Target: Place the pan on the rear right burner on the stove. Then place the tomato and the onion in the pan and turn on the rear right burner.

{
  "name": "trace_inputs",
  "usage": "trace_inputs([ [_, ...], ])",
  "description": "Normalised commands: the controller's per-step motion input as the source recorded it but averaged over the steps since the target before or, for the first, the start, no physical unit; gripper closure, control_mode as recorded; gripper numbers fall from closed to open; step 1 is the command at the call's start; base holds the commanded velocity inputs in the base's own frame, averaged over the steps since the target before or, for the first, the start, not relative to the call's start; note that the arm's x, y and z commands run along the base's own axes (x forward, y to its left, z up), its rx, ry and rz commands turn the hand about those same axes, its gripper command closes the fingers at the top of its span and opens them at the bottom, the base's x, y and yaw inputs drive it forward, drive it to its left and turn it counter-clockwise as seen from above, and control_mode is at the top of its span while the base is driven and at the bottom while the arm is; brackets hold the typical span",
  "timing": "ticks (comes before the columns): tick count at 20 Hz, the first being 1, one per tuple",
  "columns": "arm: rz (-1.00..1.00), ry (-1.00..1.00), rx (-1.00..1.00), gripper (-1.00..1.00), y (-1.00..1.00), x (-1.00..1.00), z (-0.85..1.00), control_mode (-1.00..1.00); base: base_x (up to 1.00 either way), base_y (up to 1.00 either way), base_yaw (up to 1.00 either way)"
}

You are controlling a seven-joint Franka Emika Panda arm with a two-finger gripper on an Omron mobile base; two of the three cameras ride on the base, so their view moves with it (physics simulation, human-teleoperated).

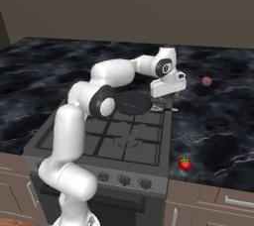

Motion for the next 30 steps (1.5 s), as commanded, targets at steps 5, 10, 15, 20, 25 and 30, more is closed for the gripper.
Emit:
trace_inputs([
  [5, -0.18, -0.06, -0.03, -1.00, -0.10, -0.81, 0.20, -1.00, 0.00, 0.00, 0.00],
  [10, -0.23, 0.00, -0.06, -1.00, -0.14, -0.70, 0.11, -1.00, 0.00, 0.00, 0.00],
  [15, -0.27, 0.00, -0.02, -1.00, -0.22, -0.55, 0.00, -1.00, 0.00, 0.00, 0.00],
  [20, -0.24, 0.00, 0.00, -1.00, -0.29, -0.46, 0.00, -1.00, 0.00, 0.00, 0.00],
  [25, -0.19, 0.00, 0.00, -1.00, -0.22, -0.13, 0.00, -1.00, 0.00, 0.00, 0.00],
  [30, -0.16, 0.00, 0.00, -1.00, -0.20, -0.04, 0.00, -1.00, 0.00, 0.00, 0.00],
])
